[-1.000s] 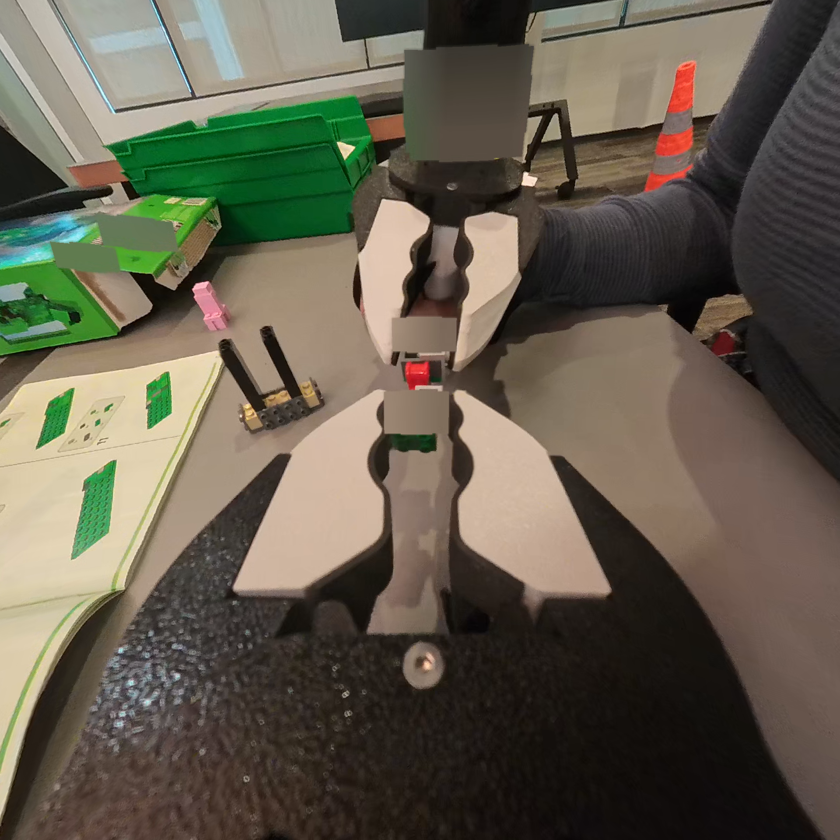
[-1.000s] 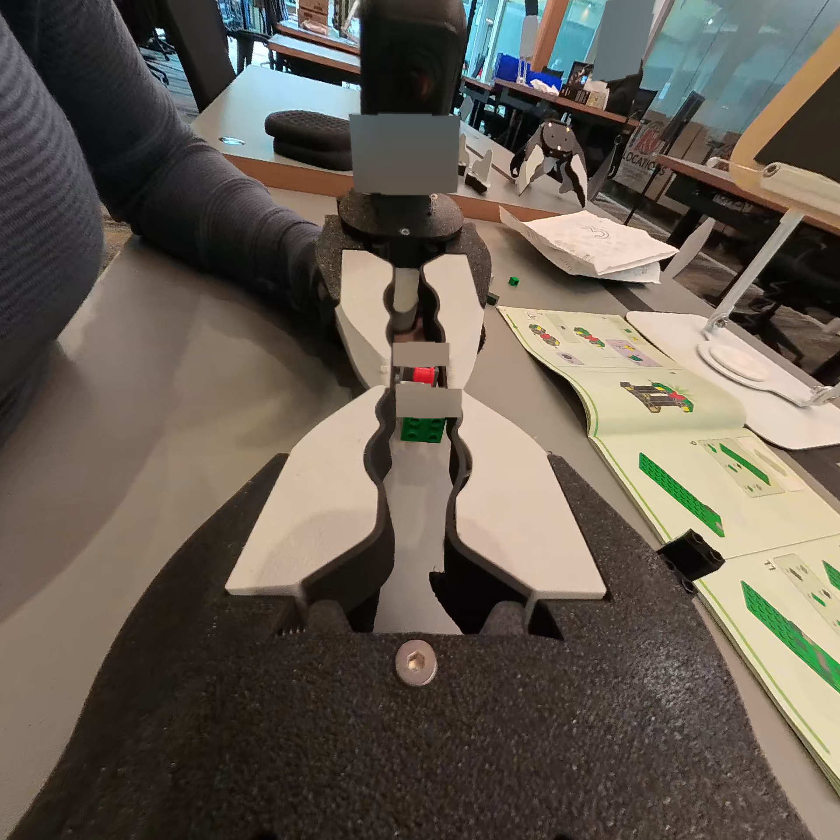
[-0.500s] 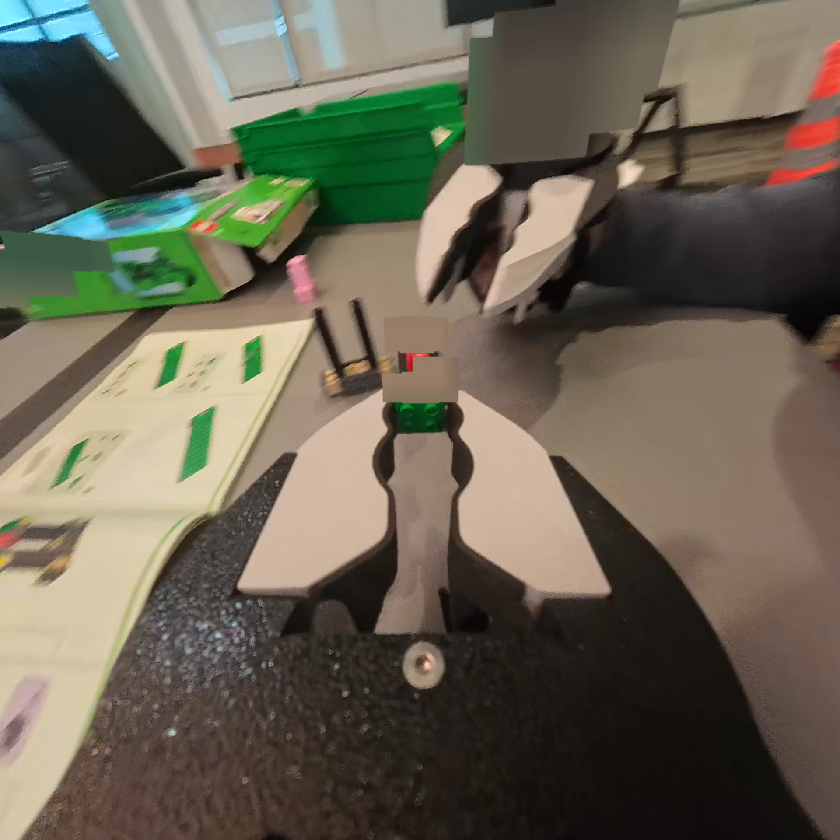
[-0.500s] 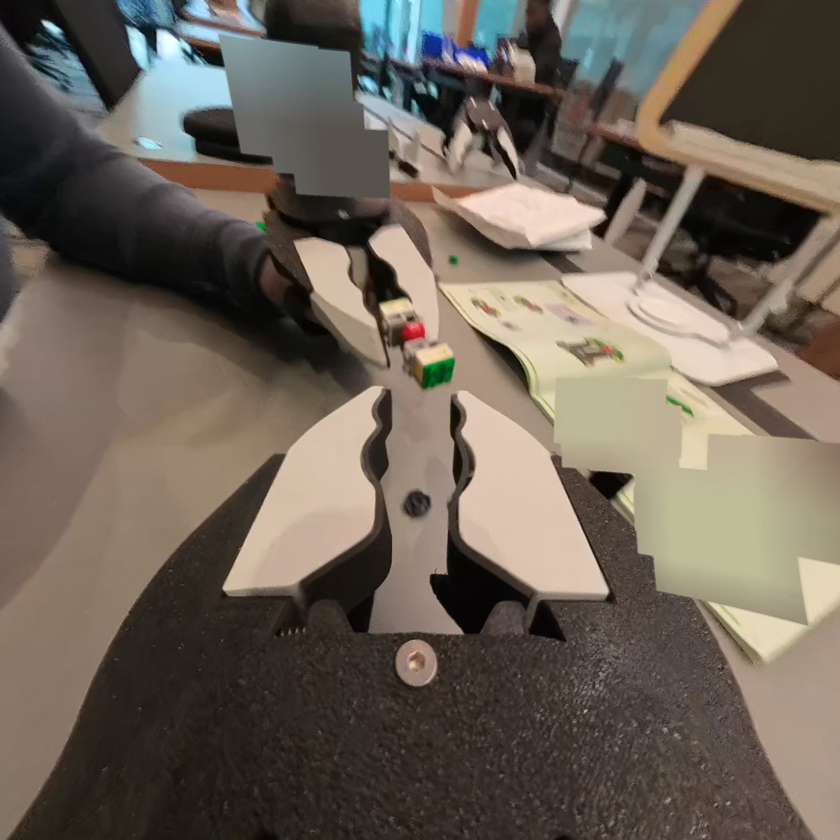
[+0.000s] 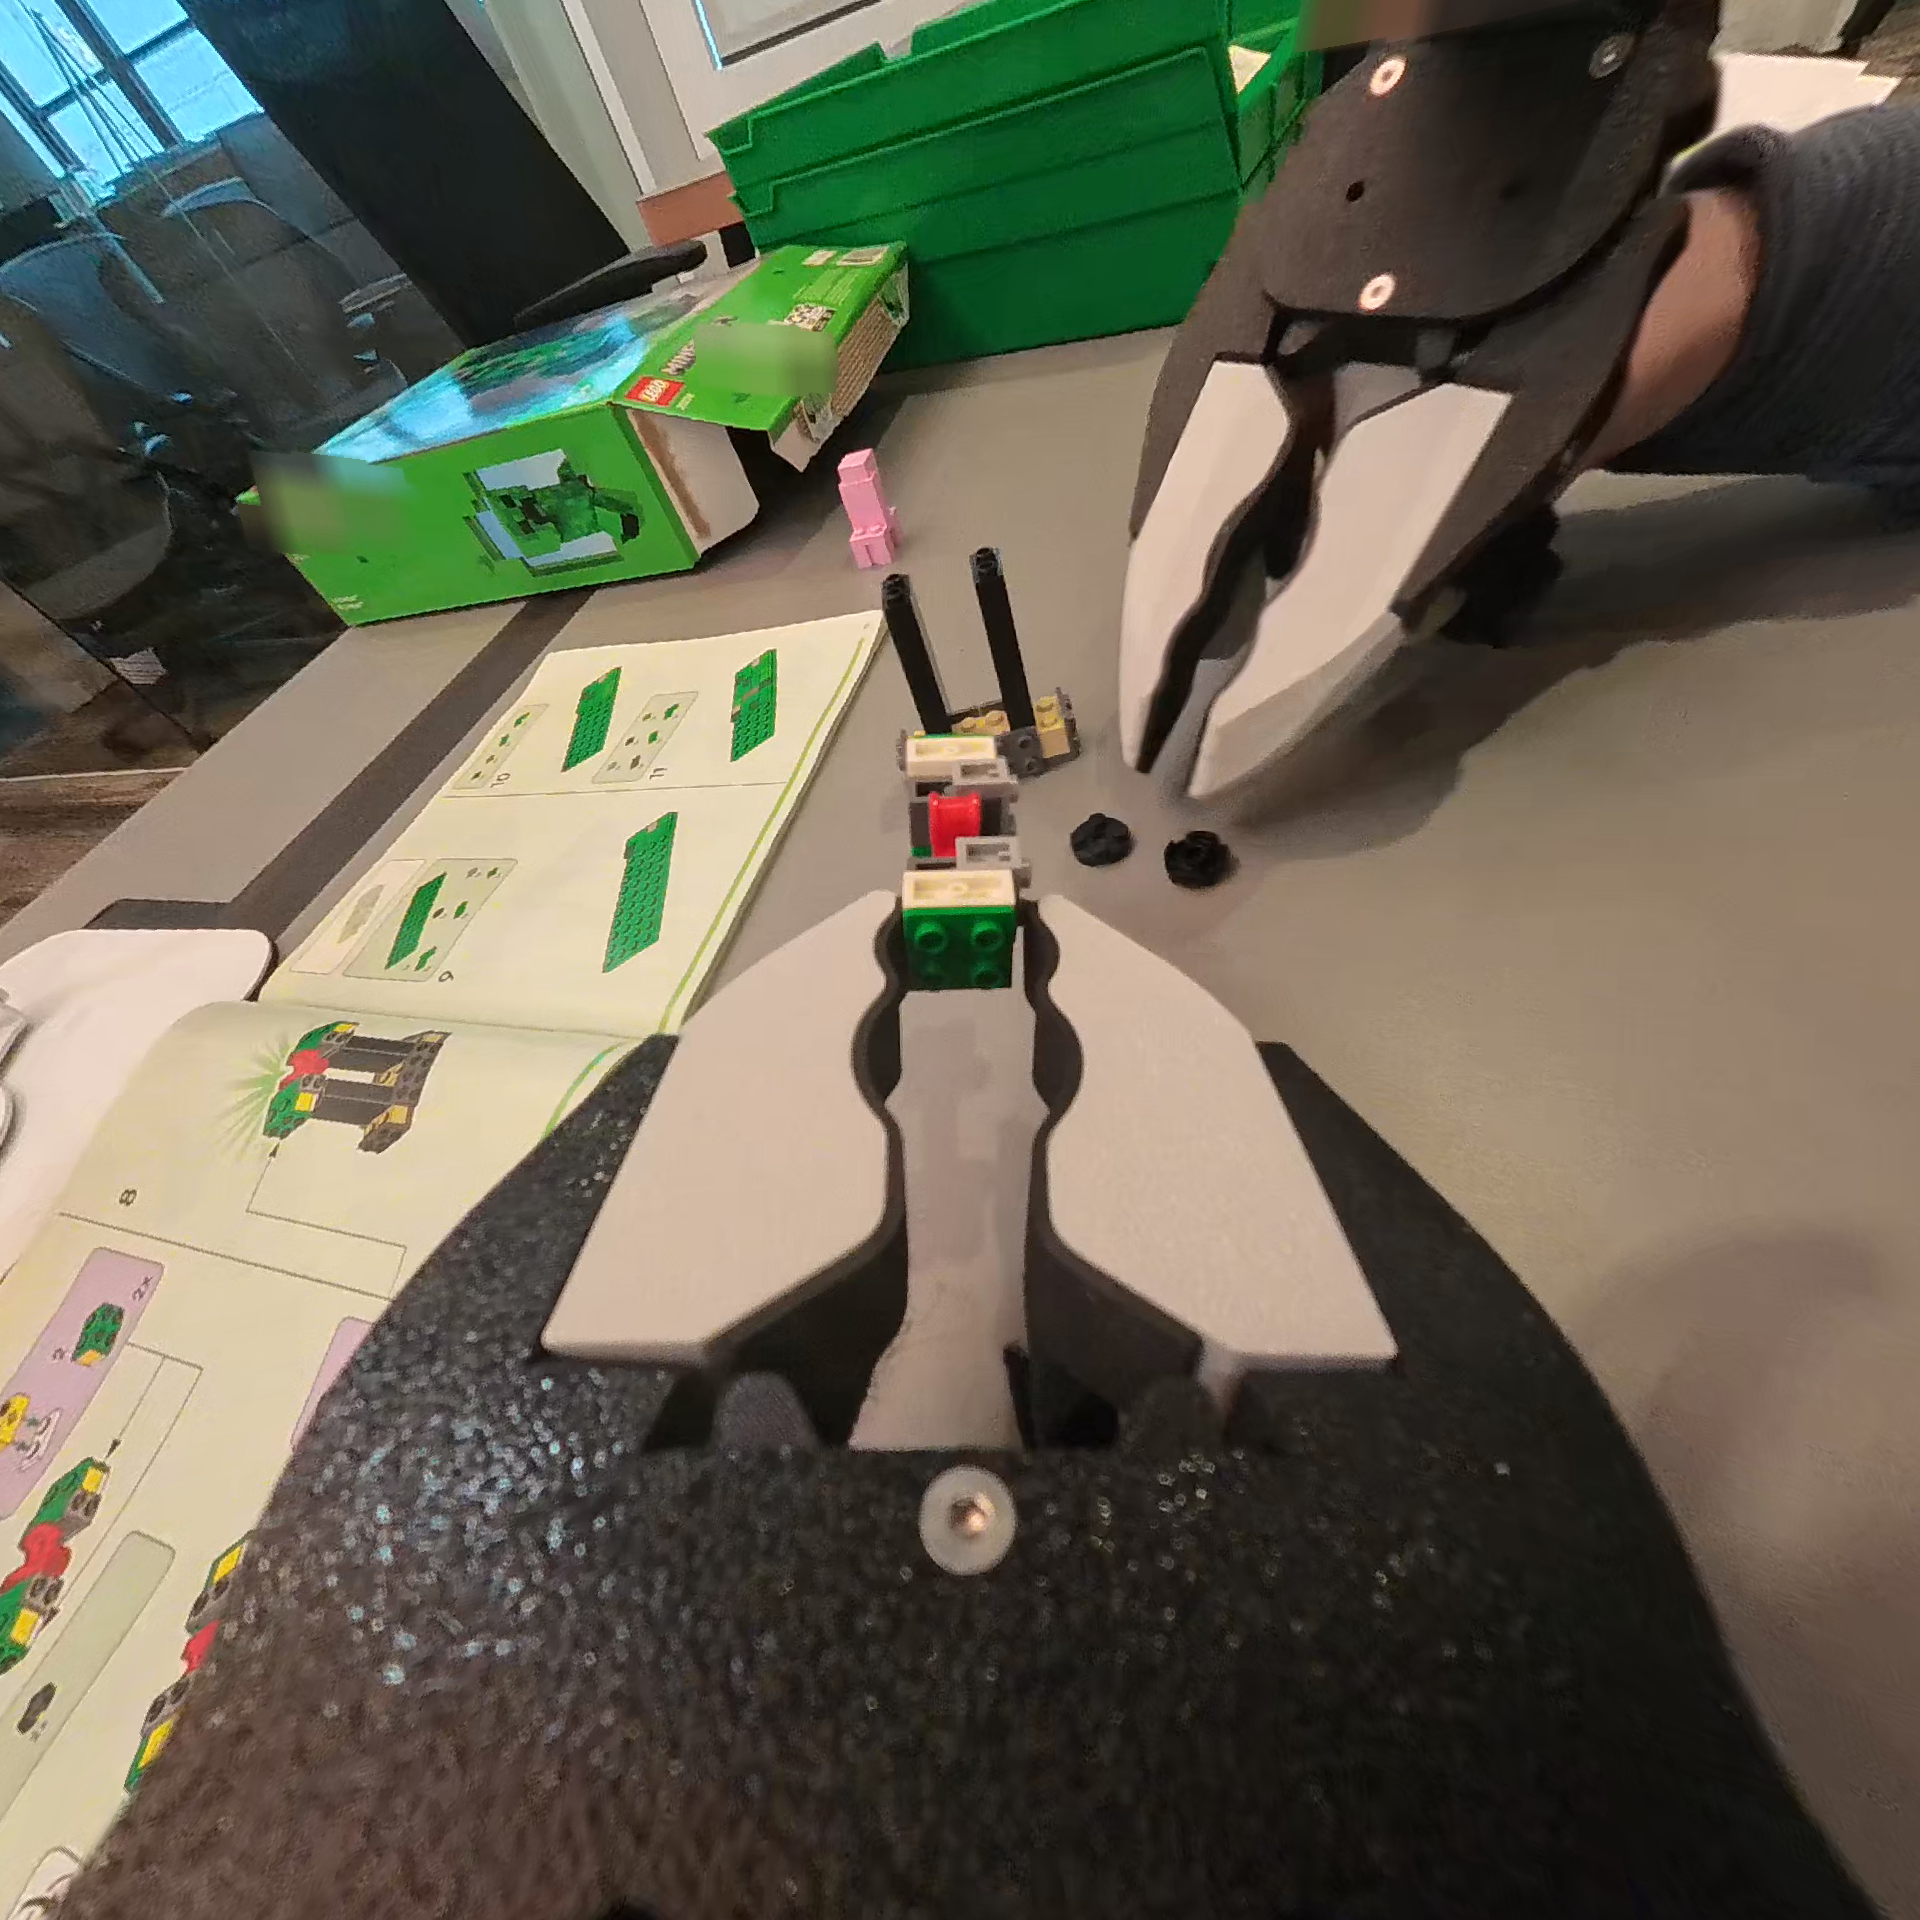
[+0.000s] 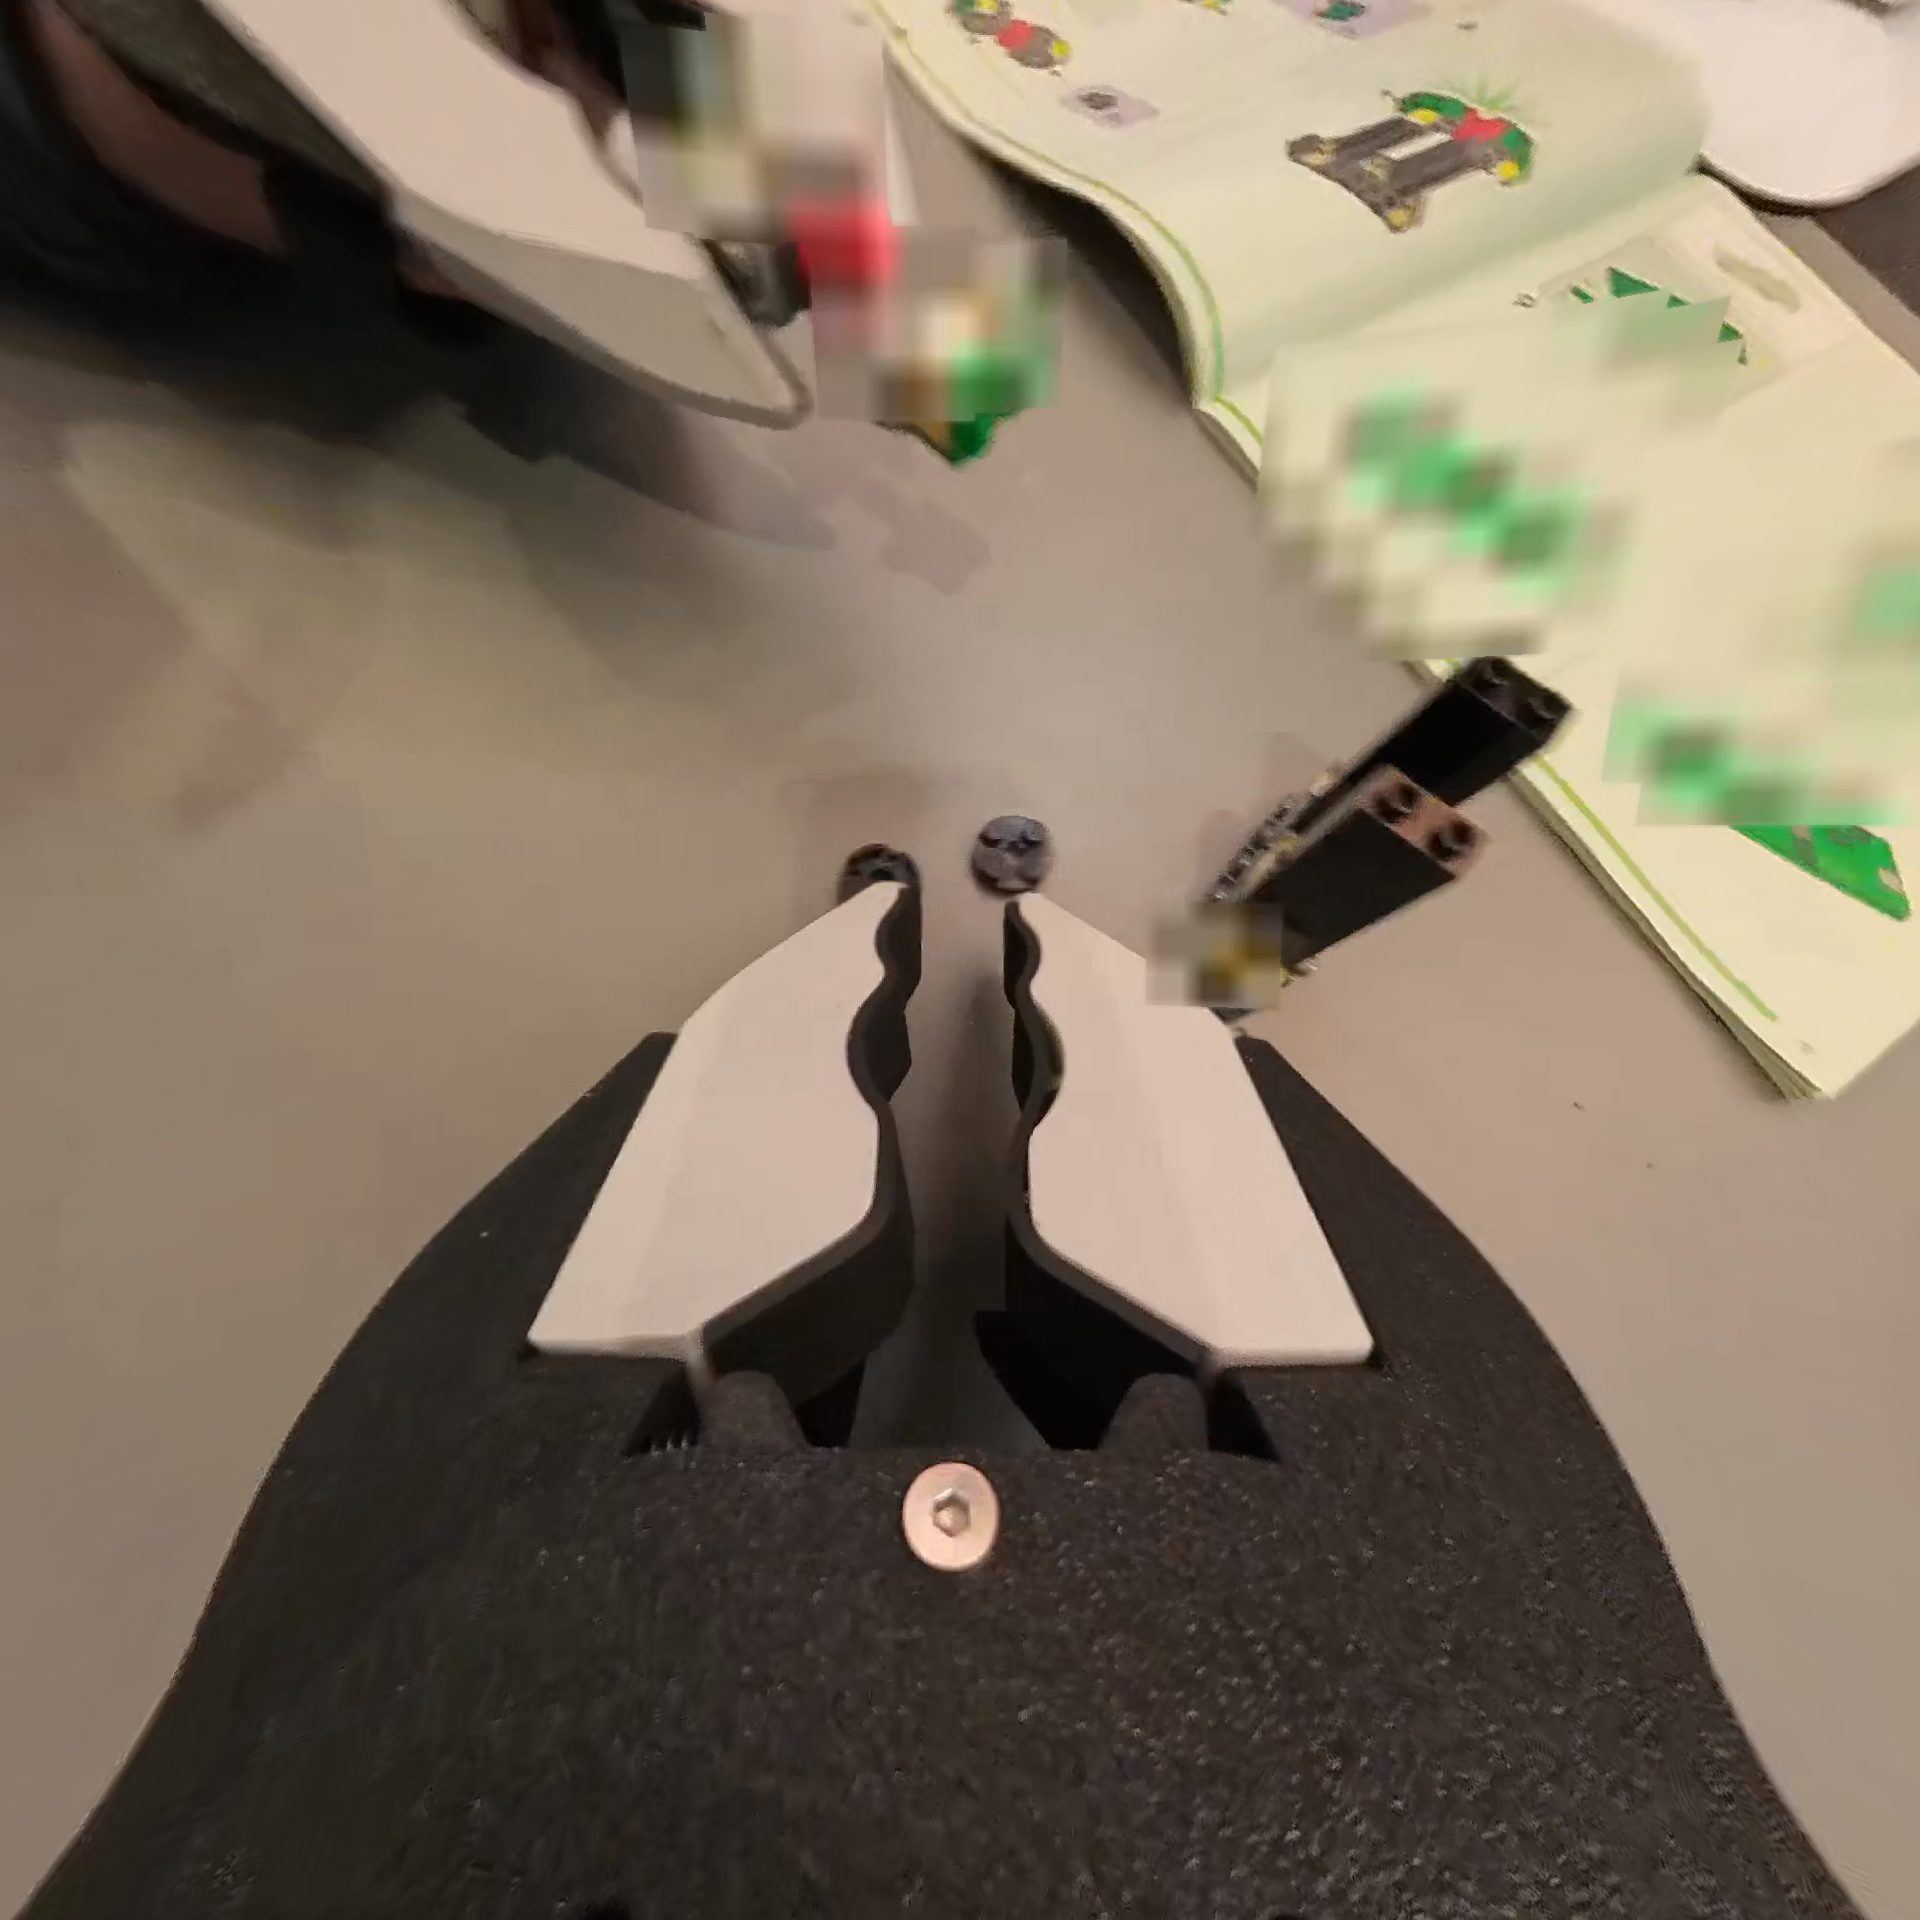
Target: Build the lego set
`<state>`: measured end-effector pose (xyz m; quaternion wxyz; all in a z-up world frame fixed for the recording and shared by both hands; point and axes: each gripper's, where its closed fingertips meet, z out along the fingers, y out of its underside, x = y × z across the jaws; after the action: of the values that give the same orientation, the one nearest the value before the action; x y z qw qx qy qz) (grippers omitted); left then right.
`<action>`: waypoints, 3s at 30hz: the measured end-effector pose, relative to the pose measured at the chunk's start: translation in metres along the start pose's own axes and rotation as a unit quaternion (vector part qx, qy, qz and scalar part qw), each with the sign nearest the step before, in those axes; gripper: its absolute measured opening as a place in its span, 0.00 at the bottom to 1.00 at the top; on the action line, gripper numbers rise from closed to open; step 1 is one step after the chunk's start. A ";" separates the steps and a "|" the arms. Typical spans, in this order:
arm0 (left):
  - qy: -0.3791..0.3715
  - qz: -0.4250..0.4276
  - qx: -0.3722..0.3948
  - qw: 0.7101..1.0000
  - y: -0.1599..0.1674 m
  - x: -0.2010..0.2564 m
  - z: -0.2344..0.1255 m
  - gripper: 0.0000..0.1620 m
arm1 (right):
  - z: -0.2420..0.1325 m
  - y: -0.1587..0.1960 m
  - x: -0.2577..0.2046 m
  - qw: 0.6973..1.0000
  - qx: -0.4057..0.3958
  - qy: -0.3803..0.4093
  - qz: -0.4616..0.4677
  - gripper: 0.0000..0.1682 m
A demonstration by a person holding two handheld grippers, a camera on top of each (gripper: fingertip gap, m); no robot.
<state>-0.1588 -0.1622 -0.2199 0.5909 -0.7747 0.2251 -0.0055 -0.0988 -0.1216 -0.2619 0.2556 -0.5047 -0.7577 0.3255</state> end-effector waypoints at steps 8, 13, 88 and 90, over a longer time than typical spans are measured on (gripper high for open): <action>0.001 0.015 -0.006 1.000 0.002 0.003 0.002 0.13 | 0.015 0.000 0.012 0.998 -0.025 0.058 0.012 0.08; 0.012 0.020 -0.006 1.000 0.002 0.006 0.002 0.12 | 0.017 -0.002 0.012 0.999 -0.018 0.037 0.011 0.09; 0.022 0.058 -0.019 0.998 0.005 0.013 0.006 0.13 | 0.022 -0.003 0.029 0.990 -0.045 0.115 0.067 0.12; 0.023 0.059 -0.019 0.998 0.005 0.014 0.006 0.13 | 0.022 -0.003 0.031 0.988 -0.050 0.126 0.071 0.11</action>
<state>-0.1467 -0.1627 -0.2297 0.5700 -0.7710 0.2835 0.0160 -0.1275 -0.0989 -0.2728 0.2998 -0.6063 -0.6971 0.2377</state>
